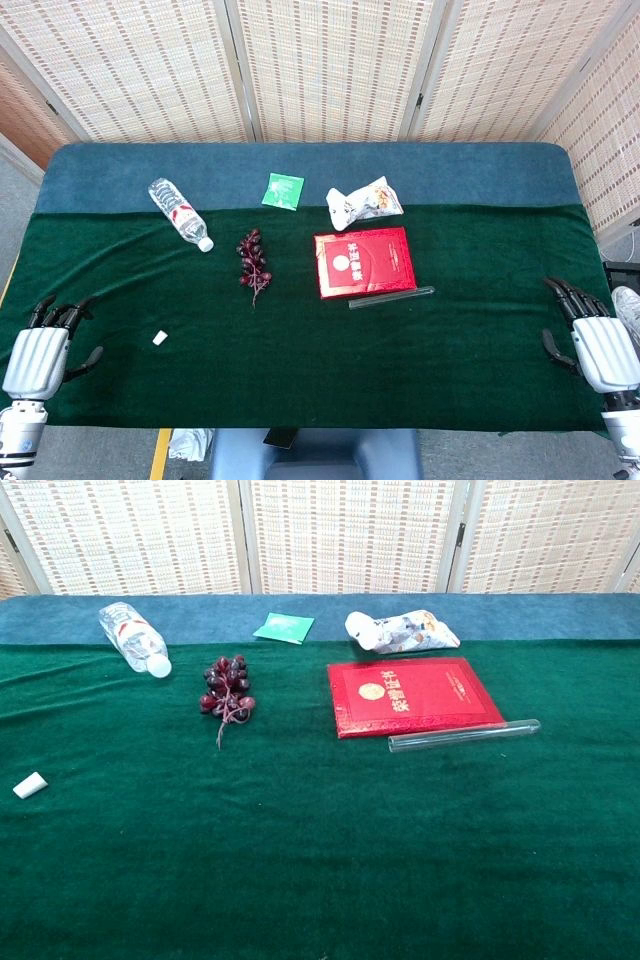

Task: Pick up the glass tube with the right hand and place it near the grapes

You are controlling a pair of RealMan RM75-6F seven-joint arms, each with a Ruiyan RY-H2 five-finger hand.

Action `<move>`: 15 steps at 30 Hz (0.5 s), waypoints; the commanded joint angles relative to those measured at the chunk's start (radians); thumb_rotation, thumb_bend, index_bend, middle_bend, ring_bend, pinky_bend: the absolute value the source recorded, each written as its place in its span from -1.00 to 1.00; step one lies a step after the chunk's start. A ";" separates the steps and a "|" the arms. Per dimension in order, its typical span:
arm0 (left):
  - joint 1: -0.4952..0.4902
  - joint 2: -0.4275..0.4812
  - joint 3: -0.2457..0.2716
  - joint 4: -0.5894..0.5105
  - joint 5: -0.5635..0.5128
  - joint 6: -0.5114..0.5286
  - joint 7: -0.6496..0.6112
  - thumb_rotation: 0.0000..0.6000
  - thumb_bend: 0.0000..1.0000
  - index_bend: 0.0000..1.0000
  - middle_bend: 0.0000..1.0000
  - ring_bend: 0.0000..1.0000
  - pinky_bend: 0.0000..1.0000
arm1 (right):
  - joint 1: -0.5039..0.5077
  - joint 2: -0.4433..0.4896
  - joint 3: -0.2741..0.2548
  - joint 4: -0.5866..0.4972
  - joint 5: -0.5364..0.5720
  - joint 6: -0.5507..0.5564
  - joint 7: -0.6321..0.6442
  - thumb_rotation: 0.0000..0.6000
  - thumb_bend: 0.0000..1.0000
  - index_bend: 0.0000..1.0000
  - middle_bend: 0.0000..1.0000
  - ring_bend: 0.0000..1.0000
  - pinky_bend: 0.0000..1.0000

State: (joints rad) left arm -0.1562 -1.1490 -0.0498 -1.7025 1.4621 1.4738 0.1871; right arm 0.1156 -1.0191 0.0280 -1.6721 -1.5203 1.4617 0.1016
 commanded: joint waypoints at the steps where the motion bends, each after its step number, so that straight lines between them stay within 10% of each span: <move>1: -0.003 -0.001 -0.002 0.001 -0.002 -0.007 0.001 1.00 -0.35 -0.60 -0.20 -0.45 -0.73 | -0.001 0.002 0.001 -0.002 -0.001 0.000 -0.003 1.00 0.11 -0.84 -0.75 -0.69 -0.62; 11: -0.044 -0.004 -0.020 0.035 0.032 -0.041 -0.008 1.00 -0.33 -0.49 -0.03 -0.21 -0.69 | -0.001 0.010 0.013 -0.009 -0.006 0.002 0.003 1.00 0.11 -0.85 -0.75 -0.67 -0.62; 15: -0.094 -0.011 -0.026 0.068 0.069 -0.090 -0.019 1.00 -0.31 -0.32 0.41 0.17 -0.14 | 0.002 0.013 0.018 -0.012 -0.006 -0.001 0.003 1.00 0.11 -0.84 -0.75 -0.67 -0.62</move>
State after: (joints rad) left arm -0.2320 -1.1560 -0.0720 -1.6497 1.5153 1.4020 0.1753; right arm 0.1174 -1.0064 0.0457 -1.6836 -1.5265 1.4609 0.1041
